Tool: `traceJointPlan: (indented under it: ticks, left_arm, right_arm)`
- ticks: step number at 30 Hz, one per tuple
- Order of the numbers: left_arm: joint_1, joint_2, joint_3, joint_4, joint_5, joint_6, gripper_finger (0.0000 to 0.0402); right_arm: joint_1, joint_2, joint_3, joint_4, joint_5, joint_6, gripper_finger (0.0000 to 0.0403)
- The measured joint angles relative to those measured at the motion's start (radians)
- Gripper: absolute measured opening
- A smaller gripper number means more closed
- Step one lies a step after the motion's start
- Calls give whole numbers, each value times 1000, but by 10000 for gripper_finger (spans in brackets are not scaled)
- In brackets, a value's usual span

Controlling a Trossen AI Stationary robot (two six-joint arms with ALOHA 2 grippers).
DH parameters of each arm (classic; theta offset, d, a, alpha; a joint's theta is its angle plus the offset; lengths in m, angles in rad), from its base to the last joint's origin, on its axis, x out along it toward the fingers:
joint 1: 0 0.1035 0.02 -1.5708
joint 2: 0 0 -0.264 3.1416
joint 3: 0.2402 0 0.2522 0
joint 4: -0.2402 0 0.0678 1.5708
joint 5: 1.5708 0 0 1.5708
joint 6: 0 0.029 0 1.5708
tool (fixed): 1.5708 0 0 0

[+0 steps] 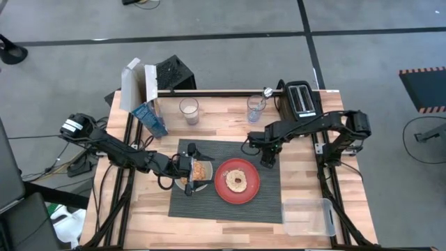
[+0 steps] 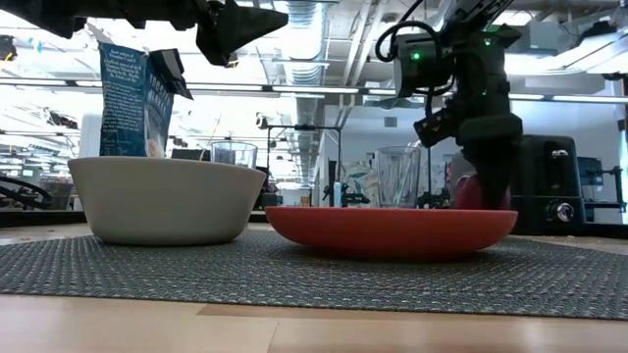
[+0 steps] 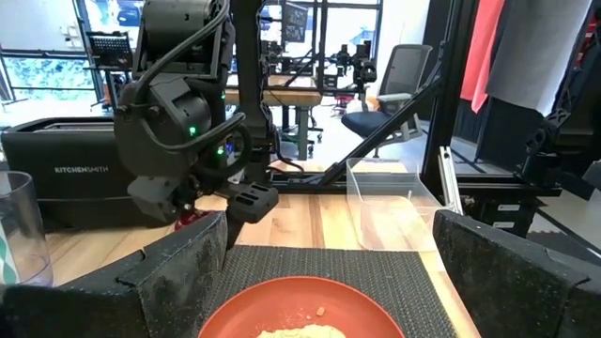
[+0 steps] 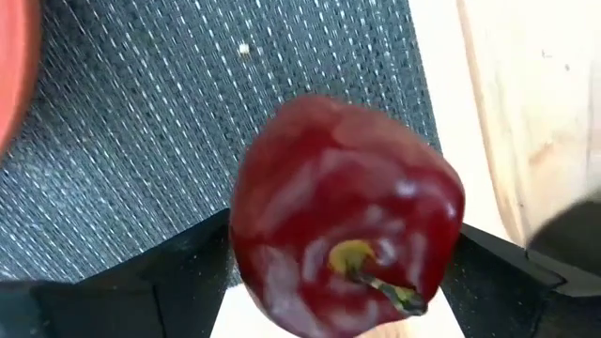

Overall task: Arrange a breakfast setting
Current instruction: Put the apple on the top right side of the table mat, then put the spoon beside the bowl

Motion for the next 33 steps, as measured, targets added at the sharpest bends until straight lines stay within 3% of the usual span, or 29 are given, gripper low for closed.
traceJointPlan:
  ticks: [17, 33]
  left_arm:
    - [0, 0, 0, 0, 0, 0, 364]
    - [0, 0, 0, 1, -2, 0, 364]
  right_arm:
    - [35, -25, 0, -74, 4, 0, 363]
    - [25, -357, 2, -114, 8, 45, 363]
